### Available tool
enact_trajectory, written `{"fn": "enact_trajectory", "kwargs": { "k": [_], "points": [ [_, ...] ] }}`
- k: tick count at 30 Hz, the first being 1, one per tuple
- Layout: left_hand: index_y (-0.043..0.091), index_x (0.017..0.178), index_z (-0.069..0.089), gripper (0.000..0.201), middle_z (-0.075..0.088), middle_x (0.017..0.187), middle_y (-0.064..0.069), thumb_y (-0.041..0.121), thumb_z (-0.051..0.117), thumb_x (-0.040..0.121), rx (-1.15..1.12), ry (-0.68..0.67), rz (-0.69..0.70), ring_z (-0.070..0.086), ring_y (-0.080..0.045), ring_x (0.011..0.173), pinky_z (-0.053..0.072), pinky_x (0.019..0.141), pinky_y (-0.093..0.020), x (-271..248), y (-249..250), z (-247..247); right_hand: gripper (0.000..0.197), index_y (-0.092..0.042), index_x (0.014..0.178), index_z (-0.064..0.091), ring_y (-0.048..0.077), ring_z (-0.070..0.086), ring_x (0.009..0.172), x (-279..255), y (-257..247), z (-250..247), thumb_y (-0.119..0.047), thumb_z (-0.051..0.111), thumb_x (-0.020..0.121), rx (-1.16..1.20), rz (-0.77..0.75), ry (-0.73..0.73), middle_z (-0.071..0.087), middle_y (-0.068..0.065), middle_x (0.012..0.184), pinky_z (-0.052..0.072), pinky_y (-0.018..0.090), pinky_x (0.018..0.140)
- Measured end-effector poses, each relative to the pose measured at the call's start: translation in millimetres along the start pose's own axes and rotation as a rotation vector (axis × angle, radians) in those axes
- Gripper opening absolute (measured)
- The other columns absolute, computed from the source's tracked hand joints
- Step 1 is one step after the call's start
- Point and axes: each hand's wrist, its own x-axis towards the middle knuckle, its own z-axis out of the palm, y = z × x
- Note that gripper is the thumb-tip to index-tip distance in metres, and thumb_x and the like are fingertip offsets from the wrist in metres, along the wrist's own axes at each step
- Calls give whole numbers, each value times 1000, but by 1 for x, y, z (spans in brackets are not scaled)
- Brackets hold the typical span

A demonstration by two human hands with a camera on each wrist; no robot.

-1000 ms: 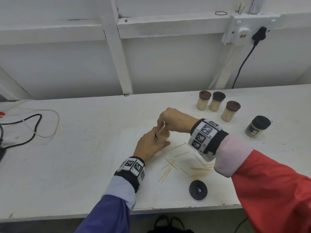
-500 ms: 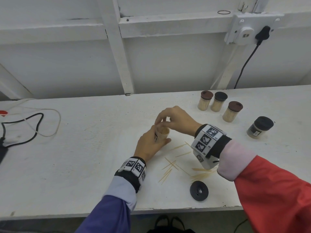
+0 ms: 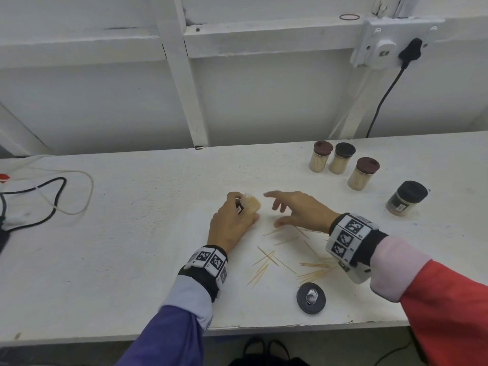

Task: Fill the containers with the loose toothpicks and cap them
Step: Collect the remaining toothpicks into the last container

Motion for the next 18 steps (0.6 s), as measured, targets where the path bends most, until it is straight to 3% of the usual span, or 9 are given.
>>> {"fn": "enact_trajectory", "kwargs": {
  "k": [5,9,11,13,18],
  "points": [
    [29,111,36,47,59,101,7,40,72,81,93,13,22,58,-18,87,46,76,-33,0,2,-1,63,-21,132,54,18,47,115,-5,-3,8,-38,78,76,-308,27,-289,49,-2,126,44,34,86],
    [26,114,41,50,61,104,5,42,73,79,101,16,19,60,-20,92,50,81,-39,2,1,0,37,-15,117,66,24,58,106,-3,-5,16,-22,74,82,-323,43,-240,60,2,118,38,25,75],
    [26,113,42,50,61,103,5,42,73,79,108,15,18,60,-19,92,50,80,-38,2,1,0,24,-17,110,71,26,61,102,-3,-5,17,-19,68,86,-367,27,-224,64,3,115,43,26,77],
    [26,114,41,50,61,104,6,41,73,79,113,14,19,59,-18,92,49,81,-37,1,2,0,19,-21,104,74,26,63,99,-5,-6,16,-19,63,89,-434,-6,-210,67,1,112,45,28,78],
    [27,115,42,51,61,106,6,42,73,78,120,3,9,59,-18,95,49,84,-37,2,2,1,14,-21,91,68,24,63,87,-9,-11,14,-19,55,86,-544,-44,-196,67,-1,101,34,26,66]
  ]
}}
